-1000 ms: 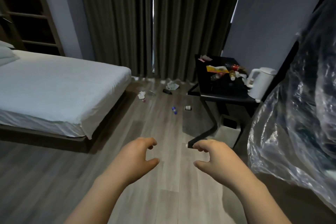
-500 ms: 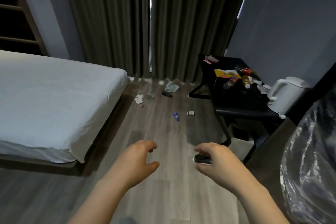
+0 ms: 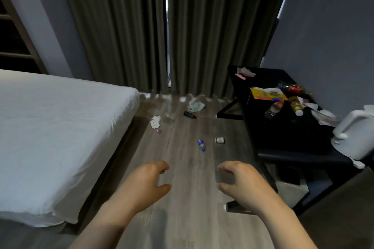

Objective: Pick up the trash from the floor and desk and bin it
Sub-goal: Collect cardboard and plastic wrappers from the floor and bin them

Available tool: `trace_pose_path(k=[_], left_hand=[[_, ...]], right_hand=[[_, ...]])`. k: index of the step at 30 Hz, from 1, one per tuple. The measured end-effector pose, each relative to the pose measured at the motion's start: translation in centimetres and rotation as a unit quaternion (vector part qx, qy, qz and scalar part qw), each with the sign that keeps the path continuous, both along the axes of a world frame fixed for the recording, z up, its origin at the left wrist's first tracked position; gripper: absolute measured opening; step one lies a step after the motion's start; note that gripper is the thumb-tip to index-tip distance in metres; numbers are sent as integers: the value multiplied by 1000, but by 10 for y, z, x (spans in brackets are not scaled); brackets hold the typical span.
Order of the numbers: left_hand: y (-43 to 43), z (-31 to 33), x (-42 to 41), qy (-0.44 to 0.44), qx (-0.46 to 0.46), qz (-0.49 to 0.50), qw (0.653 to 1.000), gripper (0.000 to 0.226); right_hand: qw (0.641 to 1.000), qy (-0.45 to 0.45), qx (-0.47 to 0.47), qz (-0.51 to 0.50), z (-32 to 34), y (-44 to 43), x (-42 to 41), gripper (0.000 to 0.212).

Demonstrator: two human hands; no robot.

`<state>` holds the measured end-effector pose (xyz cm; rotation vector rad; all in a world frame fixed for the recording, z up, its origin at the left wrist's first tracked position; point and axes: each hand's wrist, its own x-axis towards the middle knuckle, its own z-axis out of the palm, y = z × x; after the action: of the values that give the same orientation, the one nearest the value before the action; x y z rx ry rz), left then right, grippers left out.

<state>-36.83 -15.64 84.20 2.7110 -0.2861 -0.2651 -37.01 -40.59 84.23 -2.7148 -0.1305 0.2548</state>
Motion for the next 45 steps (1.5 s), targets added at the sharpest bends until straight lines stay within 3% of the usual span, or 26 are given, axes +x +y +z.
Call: trace_pose_path(k=[14,28,45], left_hand=[[24,-34,236,74,-18,-5,997,49],[110,-50,449,72,-45,-26,996,51],[143,-82,684,85,-3,22,996,49]], right_hand=[[998,47,-3,-31,-28,21,214,47],[994,80,20,-66,-33,114,412,46],[993,112,25,-31,-70,135,681,45]])
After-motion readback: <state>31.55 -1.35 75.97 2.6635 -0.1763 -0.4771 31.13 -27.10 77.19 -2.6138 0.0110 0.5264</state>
